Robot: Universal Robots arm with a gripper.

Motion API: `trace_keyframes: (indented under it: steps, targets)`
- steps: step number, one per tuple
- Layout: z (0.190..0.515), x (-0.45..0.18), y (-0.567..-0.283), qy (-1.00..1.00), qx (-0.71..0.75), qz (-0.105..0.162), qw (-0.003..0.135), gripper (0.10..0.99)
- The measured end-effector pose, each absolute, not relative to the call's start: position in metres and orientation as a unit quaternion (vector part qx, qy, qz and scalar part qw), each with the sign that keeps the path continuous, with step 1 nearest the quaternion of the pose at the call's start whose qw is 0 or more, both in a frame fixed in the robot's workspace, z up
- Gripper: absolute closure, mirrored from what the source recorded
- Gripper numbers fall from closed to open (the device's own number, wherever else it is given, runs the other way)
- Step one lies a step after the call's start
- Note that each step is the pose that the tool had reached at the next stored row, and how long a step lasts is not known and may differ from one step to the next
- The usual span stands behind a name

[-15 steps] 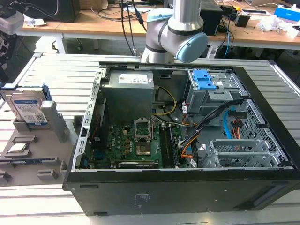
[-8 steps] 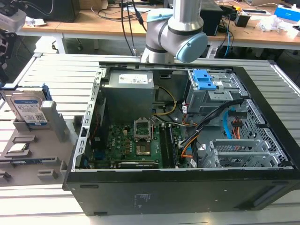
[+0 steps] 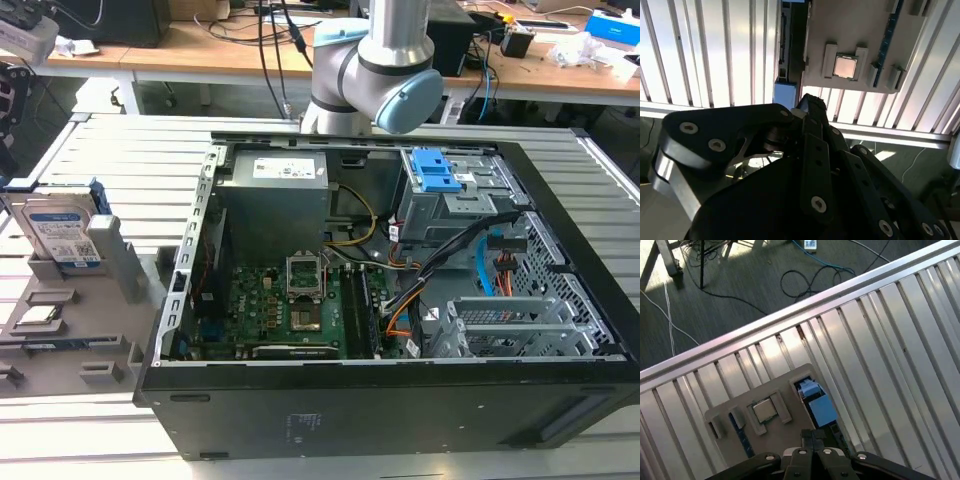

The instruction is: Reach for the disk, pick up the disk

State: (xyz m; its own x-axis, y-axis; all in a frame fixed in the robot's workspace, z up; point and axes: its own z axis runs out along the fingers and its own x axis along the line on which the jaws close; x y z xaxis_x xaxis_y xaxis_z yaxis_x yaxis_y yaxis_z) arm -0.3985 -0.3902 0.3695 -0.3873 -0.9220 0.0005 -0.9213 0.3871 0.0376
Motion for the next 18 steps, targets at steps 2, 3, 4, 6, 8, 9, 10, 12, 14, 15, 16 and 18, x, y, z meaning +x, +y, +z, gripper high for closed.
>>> trace_keyframes:
  steps: [2,3,4,6,8,9,10,12,14,15,16,18]
  targets:
    - [0.3695,-0.3985,-0.3902,-0.823,0.568,-0.015,0.011,0.980]
    - [0.3695,-0.3985,-0.3902,-0.814,0.581,-0.015,0.011,0.980]
    - [0.3695,-0.3985,-0.3902,-0.806,0.591,-0.015,0.011,0.980]
    - [0.3694,-0.3985,-0.3902,-0.799,0.602,-0.015,0.011,0.980]
    - [0.3695,-0.3985,-0.3902,-0.790,0.612,-0.015,0.012,0.980]
    - [0.3694,-0.3985,-0.3902,-0.782,0.623,-0.015,0.012,0.980]
    - [0.3694,-0.3985,-0.3902,-0.778,0.628,-0.014,0.012,0.980]
    - [0.3695,-0.3985,-0.3902,-0.767,0.641,-0.014,0.012,0.980]
    - [0.3695,-0.3985,-0.3902,-0.760,0.649,-0.014,0.012,0.980]
    - [0.3694,-0.3985,-0.3902,-0.754,0.657,-0.014,0.013,0.980]
    - [0.3695,-0.3985,-0.3902,-0.747,0.664,-0.014,0.013,0.980]
    - [0.3694,-0.3985,-0.3902,-0.734,0.678,-0.014,0.013,0.980]
